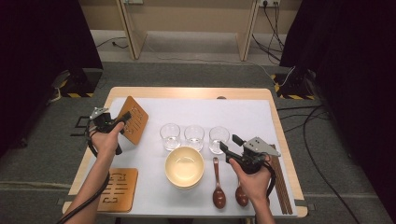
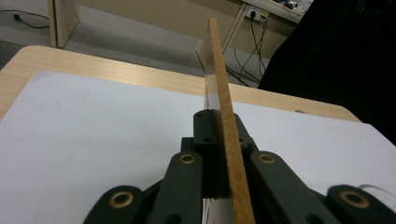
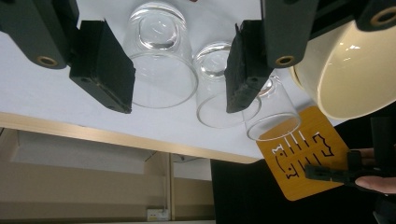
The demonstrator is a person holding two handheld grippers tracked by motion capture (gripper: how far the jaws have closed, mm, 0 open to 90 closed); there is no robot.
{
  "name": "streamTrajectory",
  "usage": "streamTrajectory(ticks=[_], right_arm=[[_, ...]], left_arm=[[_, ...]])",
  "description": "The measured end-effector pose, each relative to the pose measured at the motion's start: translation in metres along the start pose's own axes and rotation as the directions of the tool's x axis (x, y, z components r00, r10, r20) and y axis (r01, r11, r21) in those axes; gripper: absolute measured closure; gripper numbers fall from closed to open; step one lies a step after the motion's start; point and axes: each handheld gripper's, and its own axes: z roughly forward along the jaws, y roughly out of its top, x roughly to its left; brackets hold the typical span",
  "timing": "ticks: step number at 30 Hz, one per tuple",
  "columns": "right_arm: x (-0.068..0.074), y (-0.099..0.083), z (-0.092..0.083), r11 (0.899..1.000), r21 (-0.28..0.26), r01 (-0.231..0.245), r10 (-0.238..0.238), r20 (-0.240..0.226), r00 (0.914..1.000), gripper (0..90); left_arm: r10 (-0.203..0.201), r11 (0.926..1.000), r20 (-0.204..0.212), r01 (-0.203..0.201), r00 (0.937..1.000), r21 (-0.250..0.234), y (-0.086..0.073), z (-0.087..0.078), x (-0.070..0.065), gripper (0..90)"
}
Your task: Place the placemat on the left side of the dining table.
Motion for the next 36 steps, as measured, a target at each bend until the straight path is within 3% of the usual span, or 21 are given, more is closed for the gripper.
streamTrajectory(ticks=[15, 29, 35, 36], right_arm=[[0.0, 0.0, 0.0, 1.0, 0.004, 0.002, -0.002, 0.002, 1.0, 42.7], [0.001, -0.003, 0.004, 1.0, 0.019, -0.007, 0.008, -0.006, 1.0, 42.6], [0.0, -0.005, 0.006, 1.0, 0.026, -0.011, 0.011, -0.007, 0.9999, 42.7], [0.001, -0.005, 0.007, 0.999, 0.028, -0.016, 0.016, -0.008, 0.9998, 42.7]], left_arm=[[-0.031, 0.9994, -0.053, 0.032, 0.9981, 0.015, -0.007, 0.006, 0.014, 83.4], [-0.013, 0.9965, -0.105, 0.022, 0.9943, 0.081, -0.014, 0.005, 0.041, 58.6], [-0.034, 0.9901, -0.104, 0.048, 0.994, 0.132, -0.024, 0.007, 0.052, 50.3], [-0.04, 0.9863, -0.105, 0.056, 0.9936, 0.155, -0.028, 0.007, 0.057, 49.5]])
